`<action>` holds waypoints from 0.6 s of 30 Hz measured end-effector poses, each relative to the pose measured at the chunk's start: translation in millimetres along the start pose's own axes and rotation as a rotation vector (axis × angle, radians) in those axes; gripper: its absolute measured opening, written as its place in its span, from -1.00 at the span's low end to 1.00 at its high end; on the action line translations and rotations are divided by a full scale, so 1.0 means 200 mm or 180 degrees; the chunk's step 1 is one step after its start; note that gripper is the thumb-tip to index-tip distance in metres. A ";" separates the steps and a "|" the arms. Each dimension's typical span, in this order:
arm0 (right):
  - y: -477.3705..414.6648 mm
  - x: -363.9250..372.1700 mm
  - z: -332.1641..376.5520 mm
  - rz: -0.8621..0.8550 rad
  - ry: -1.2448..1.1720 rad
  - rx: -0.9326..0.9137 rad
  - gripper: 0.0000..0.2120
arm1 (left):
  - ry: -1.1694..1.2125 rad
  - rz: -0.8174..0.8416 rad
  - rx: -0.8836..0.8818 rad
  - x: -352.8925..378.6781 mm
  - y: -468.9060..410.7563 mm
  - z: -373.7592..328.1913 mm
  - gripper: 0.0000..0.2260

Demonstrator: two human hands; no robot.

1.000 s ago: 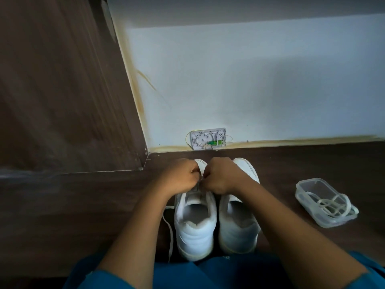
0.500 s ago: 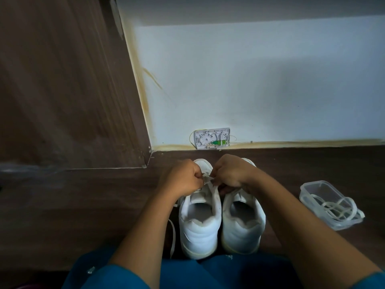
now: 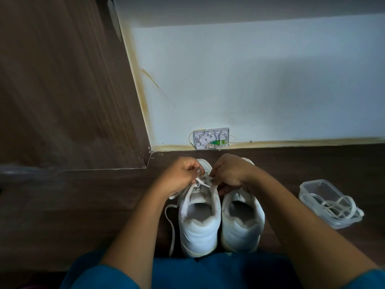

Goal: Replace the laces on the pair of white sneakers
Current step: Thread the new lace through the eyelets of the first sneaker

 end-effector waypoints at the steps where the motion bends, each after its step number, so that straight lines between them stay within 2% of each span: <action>1: 0.00 0.00 -0.01 -0.0027 -0.0053 0.0026 -0.77 | 0.0084 -0.0004 0.0005 -0.01 0.00 0.00 -0.79; 8: -0.01 0.00 -0.01 -0.0055 -0.0200 0.0103 -0.76 | -0.0322 0.0167 0.0045 -0.01 0.03 -0.04 -0.58; 11: -0.02 0.00 -0.02 -0.0044 -0.0245 0.0069 -0.76 | -0.0531 0.0168 -0.0033 -0.02 0.03 -0.06 -0.60; 15: -0.01 0.00 -0.02 -0.0017 -0.0311 0.0094 -0.78 | -0.0645 0.0257 -0.0023 0.00 0.04 -0.07 -0.77; 18: -0.01 0.00 -0.02 -0.0013 -0.0349 0.0085 -0.78 | -0.0650 0.0161 -0.0060 0.01 0.03 -0.06 -0.71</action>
Point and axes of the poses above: each hand's wrist, its own y-axis away from the middle knuckle, its own x-axis out of the palm, z = x × y, the point moved 1 cm from there along -y, towards the middle knuckle, and after that the axes turned 9 degrees about -x, right-handed, at the moved point
